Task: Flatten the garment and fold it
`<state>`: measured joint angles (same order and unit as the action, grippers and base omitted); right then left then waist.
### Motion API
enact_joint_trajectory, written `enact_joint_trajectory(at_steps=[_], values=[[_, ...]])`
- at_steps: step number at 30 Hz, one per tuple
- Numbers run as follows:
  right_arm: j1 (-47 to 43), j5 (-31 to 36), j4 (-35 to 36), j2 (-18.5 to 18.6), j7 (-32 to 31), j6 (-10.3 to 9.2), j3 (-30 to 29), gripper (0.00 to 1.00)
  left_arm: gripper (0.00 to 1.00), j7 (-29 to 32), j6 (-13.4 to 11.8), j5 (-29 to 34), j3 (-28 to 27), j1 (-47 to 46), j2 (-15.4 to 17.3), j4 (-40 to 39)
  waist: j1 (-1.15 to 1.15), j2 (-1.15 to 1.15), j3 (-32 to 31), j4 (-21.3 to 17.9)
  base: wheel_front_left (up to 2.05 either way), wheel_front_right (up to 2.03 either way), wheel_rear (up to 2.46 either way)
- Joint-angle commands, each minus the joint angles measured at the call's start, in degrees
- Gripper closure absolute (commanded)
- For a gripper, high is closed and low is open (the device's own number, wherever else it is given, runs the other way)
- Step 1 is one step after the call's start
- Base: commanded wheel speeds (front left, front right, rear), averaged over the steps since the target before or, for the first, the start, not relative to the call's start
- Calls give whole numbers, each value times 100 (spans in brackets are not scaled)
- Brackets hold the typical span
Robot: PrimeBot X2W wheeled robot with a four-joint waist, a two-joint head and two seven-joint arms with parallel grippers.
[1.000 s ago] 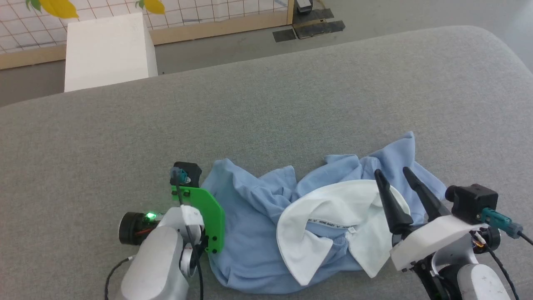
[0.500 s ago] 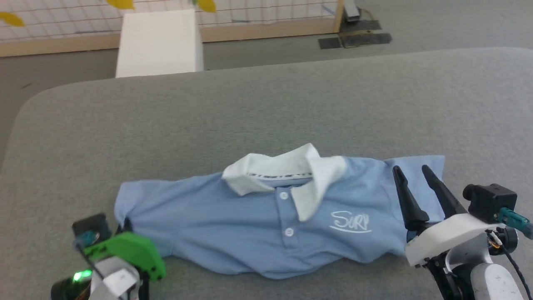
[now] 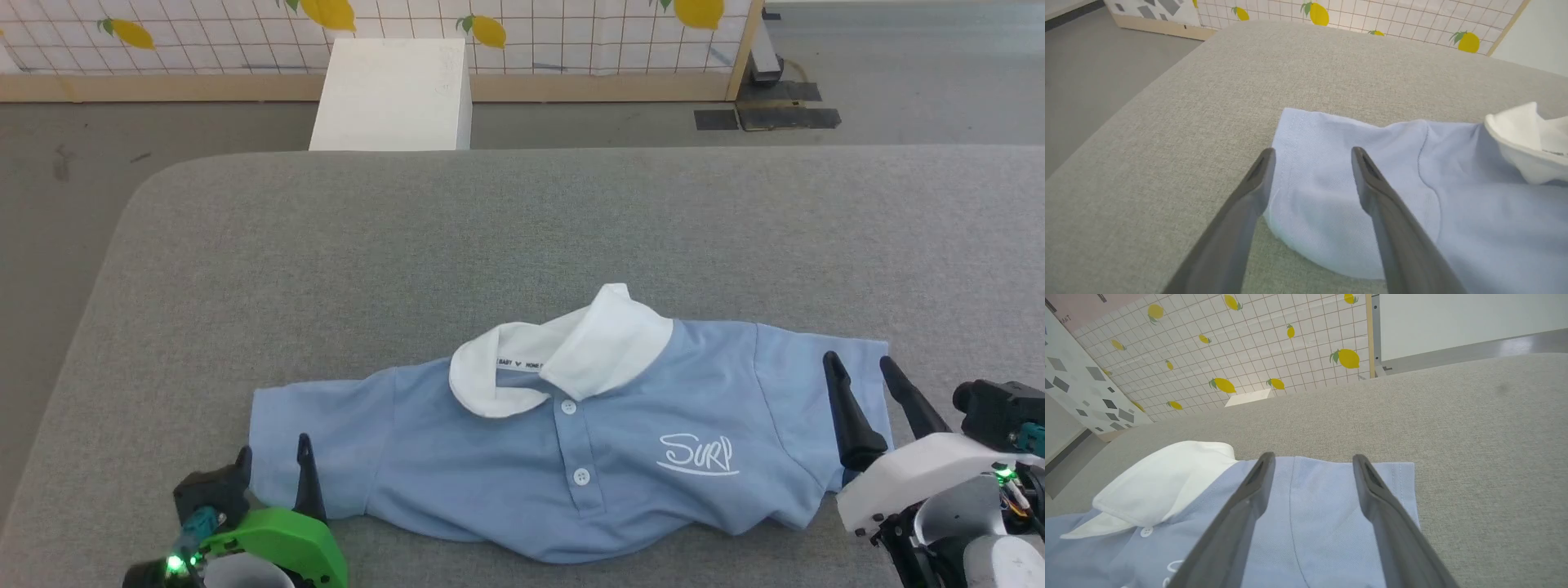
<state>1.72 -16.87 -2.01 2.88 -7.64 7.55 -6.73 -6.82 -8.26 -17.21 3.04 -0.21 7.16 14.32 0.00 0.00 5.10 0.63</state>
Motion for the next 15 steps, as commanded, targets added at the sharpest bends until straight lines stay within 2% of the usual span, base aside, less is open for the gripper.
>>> enact_joint_trajectory(at_steps=[1,5,10,15], values=[[-14,48,35,0,-36,-6,-11,0,0,-7,104,154,79,-107,167,14,0,0,47,-22,0,0,0],[50,55,160,0,-68,-6,3,0,0,447,511,481,378,-564,754,9,0,0,266,-77,0,0,0],[171,17,242,0,-69,-6,76,0,0,1443,1208,625,651,-1241,1552,176,0,0,629,-207,0,0,0],[290,-54,204,0,-20,-6,209,0,0,2418,1473,375,784,-1510,2049,307,0,0,902,-401,0,0,0]])
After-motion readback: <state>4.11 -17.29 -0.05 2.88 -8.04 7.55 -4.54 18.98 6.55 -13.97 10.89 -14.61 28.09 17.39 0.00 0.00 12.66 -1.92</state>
